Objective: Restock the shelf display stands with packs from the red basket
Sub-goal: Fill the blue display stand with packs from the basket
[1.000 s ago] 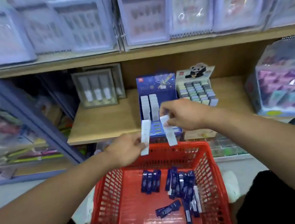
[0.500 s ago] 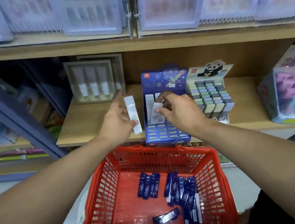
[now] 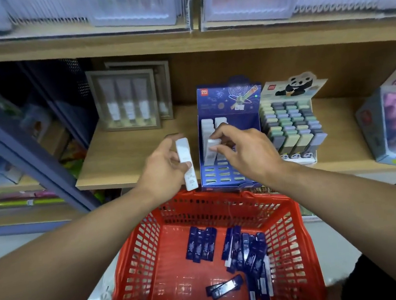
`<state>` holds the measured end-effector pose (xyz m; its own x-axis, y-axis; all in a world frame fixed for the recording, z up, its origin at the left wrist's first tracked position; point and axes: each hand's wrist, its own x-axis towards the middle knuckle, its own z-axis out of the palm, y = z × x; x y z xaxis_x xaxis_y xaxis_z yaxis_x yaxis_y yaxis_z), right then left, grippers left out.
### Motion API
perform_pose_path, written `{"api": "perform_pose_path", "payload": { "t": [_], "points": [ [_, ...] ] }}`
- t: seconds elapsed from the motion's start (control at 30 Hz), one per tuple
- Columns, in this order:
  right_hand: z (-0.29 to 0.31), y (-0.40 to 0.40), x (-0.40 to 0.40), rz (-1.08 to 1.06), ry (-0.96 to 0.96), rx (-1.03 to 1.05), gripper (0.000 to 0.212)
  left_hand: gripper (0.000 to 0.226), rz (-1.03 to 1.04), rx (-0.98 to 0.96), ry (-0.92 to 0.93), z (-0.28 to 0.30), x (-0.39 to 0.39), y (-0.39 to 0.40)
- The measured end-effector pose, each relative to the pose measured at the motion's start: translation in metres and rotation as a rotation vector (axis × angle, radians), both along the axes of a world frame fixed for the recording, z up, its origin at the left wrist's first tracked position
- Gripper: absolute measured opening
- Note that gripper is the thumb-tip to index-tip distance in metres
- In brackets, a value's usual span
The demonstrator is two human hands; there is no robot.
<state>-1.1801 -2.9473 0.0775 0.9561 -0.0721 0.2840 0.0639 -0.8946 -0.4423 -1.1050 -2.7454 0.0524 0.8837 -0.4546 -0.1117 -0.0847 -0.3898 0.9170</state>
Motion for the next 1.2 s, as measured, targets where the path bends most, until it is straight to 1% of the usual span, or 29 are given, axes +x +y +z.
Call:
{"api": "perform_pose_path", "payload": {
  "t": [0.1, 0.2, 0.37, 0.43, 0.53, 0.73, 0.9, 1.2],
  "points": [
    [0.001, 0.004, 0.001, -0.001, -0.009, 0.001, 0.013, 0.061, -0.013, -0.013, -0.019, -0.001, -0.001, -0.004],
    [0.004, 0.004, 0.003, -0.022, -0.040, -0.010, 0.019, 0.061, -0.021, 0.001, -0.045, 0.002, -0.002, -0.007],
    [0.005, -0.001, 0.006, -0.047, -0.004, 0.007, 0.022, 0.063, -0.016, 0.022, -0.050, 0.002, -0.002, -0.007],
    [0.006, -0.003, 0.006, -0.054, 0.004, 0.001, 0.023, 0.060, -0.010, 0.017, -0.031, 0.001, 0.000, -0.006],
    [0.006, -0.005, 0.007, -0.066, -0.033, -0.025, 0.022, 0.051, -0.005, 0.012, 0.004, 0.002, 0.000, -0.005],
    [0.004, -0.004, 0.013, -0.130, -0.045, 0.032, 0.016, 0.028, -0.004, 0.050, -0.004, 0.005, -0.003, -0.009],
    [0.005, -0.001, 0.014, -0.135, -0.010, 0.001, 0.012, 0.024, 0.010, 0.063, -0.013, 0.004, -0.005, -0.011],
    [0.009, -0.002, 0.018, -0.182, 0.070, -0.040, 0.012, 0.022, 0.030, 0.021, 0.047, 0.013, -0.012, -0.013]
  ]
}}
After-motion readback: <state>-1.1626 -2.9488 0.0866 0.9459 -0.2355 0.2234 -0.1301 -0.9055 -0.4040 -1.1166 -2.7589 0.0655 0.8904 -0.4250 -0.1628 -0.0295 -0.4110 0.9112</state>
